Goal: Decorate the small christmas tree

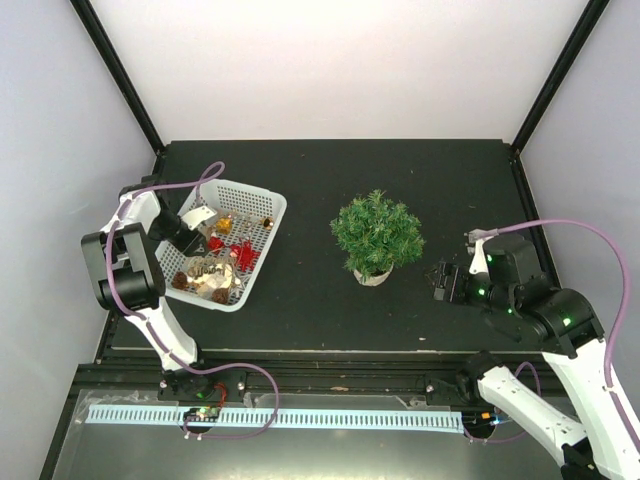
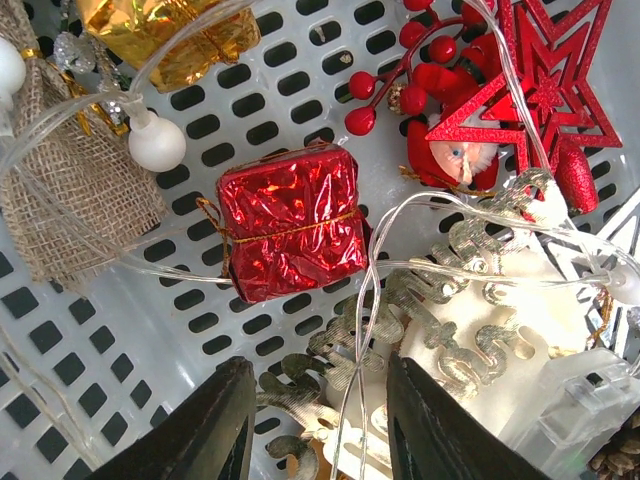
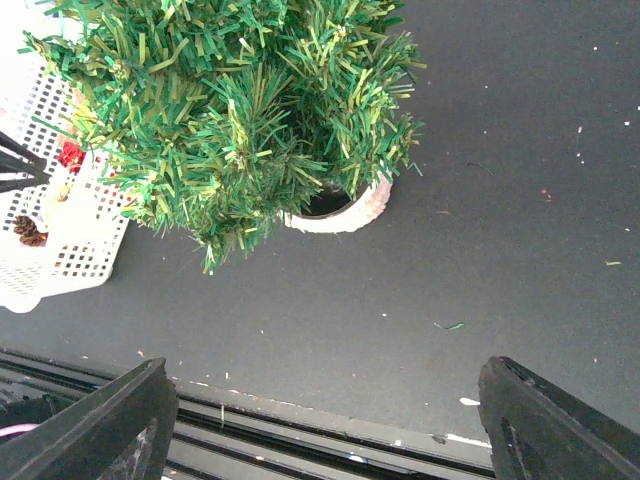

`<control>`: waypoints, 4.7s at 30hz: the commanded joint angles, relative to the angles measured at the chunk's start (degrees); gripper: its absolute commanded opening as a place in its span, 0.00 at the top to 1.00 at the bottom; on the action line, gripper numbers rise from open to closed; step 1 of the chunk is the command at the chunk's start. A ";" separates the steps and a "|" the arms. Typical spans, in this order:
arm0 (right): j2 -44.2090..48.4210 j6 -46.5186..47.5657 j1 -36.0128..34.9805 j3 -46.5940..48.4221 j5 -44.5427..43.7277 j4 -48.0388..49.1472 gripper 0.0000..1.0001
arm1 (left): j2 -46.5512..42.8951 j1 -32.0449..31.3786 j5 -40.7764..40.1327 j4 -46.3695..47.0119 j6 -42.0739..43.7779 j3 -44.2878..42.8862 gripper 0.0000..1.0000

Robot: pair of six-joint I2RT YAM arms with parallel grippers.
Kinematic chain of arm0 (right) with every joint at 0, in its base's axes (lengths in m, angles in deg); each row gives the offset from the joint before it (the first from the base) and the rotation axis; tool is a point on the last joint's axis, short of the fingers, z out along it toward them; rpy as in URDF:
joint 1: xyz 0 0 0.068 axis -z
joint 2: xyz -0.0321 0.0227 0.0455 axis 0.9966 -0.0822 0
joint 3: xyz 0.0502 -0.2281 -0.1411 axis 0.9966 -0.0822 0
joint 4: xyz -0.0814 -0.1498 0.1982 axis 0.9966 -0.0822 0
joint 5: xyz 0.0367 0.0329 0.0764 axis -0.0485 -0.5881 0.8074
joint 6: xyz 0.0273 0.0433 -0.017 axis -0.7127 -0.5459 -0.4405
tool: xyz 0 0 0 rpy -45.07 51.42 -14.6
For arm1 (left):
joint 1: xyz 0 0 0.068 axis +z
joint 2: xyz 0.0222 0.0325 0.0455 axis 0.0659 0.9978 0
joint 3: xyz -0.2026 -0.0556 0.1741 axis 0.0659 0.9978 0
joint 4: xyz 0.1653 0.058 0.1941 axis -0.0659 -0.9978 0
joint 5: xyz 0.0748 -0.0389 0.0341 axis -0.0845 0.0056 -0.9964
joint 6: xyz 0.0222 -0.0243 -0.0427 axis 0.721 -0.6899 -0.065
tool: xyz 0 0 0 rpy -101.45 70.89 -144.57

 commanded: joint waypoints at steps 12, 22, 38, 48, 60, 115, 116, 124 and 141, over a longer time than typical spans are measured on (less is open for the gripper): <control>-1.84 -0.86 0.33 0.10 1.82 0.47 0.17 | 3.19 1.79 -1.02 0.84 5.83 -0.08 0.63; -1.91 -1.51 0.33 0.09 2.24 0.88 0.16 | 3.84 1.97 -1.67 1.93 4.85 -0.22 0.97; -0.92 -0.35 0.33 3.19 1.23 -0.80 0.16 | -8.17 2.20 7.28 -12.98 5.49 -8.97 0.98; -2.02 8.60 0.30 12.79 3.99 -3.16 0.16 | -17.49 -0.43 11.17 -25.07 -4.71 -25.86 0.98; -12.22 14.04 -1.84 28.62 13.24 1.83 0.17 | -16.79 -10.96 4.82 -28.31 -14.02 -52.12 0.98; -62.50 12.98 -28.15 66.72 -2.05 14.26 0.26 | -21.11 -30.96 29.05 -26.94 -19.80 -52.73 0.98; -62.42 12.85 -28.15 66.33 -2.05 14.34 0.28 | -21.16 -31.21 28.98 -26.78 -20.04 -52.74 0.98; -62.27 11.79 -28.24 64.31 -1.45 15.77 0.37 | -21.29 -32.38 28.91 -26.79 -20.62 -52.60 0.98; -61.26 13.01 -28.23 67.44 -5.70 15.60 0.99 | -22.43 -34.11 25.98 -18.64 -24.37 -42.06 0.88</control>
